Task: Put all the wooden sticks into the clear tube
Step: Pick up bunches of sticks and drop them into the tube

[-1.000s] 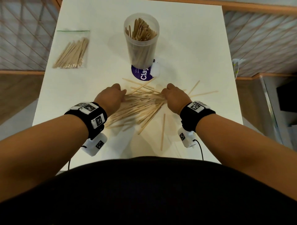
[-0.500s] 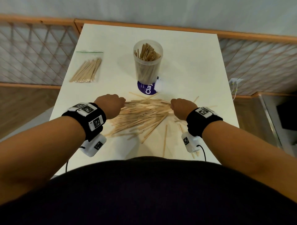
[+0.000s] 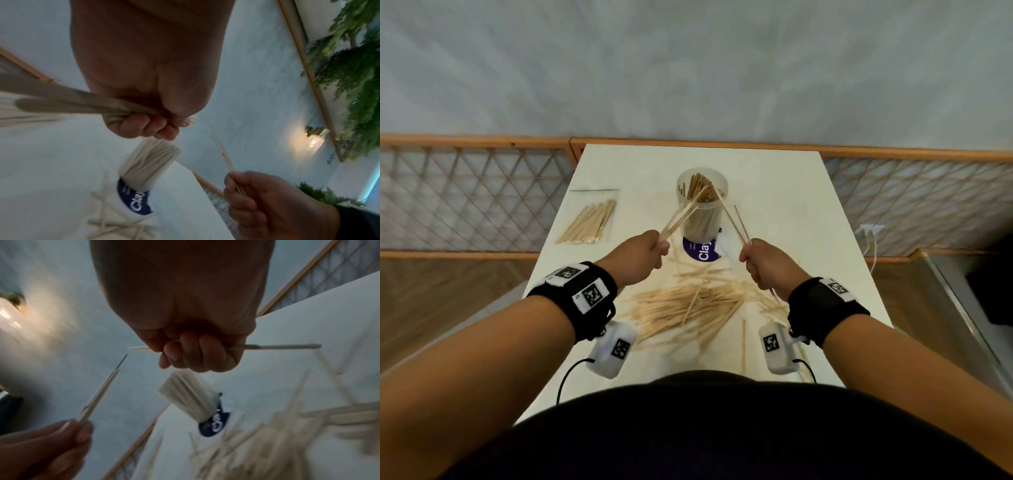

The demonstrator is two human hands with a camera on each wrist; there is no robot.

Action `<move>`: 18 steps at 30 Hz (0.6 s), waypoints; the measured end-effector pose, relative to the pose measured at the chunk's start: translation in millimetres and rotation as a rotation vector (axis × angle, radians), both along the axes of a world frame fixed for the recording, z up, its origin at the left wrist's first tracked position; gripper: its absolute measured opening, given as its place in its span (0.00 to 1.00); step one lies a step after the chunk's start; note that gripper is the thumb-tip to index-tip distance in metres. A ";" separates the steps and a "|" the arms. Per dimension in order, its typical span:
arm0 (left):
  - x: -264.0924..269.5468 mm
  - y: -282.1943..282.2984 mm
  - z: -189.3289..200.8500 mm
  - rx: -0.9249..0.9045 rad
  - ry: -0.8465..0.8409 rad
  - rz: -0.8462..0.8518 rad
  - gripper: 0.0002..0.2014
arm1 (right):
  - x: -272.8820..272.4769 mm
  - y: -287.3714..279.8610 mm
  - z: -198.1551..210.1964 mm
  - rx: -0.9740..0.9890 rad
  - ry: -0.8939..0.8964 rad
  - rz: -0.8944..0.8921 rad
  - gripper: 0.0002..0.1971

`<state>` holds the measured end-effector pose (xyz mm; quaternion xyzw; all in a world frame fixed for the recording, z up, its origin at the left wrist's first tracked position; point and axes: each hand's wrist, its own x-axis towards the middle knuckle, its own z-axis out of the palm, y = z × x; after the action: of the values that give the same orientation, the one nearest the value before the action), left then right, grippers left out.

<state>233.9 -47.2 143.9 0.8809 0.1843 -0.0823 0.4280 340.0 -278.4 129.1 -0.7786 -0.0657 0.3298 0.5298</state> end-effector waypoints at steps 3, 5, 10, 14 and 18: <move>11.2 -15.2 19.3 -0.148 -0.143 0.078 0.11 | -10.6 25.1 26.6 0.133 0.036 0.021 0.04; 20.0 -25.7 30.3 -0.240 -0.252 0.150 0.11 | -16.5 38.8 36.7 0.208 0.061 0.057 0.06; 40.1 -39.4 66.2 -0.381 -0.447 0.205 0.10 | -23.0 66.9 66.1 0.318 0.102 0.055 0.14; 41.0 -48.9 85.7 -0.430 -0.486 0.218 0.11 | -26.1 73.0 72.9 0.374 0.042 0.078 0.17; 40.4 -50.7 94.3 -0.480 -0.484 0.222 0.10 | -26.3 69.4 73.2 0.362 -0.012 0.104 0.16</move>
<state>274.3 -97.9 238.2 0.7240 0.1474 0.1349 0.6602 313.7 -209.0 202.3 -0.6681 -0.1670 0.3350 0.6430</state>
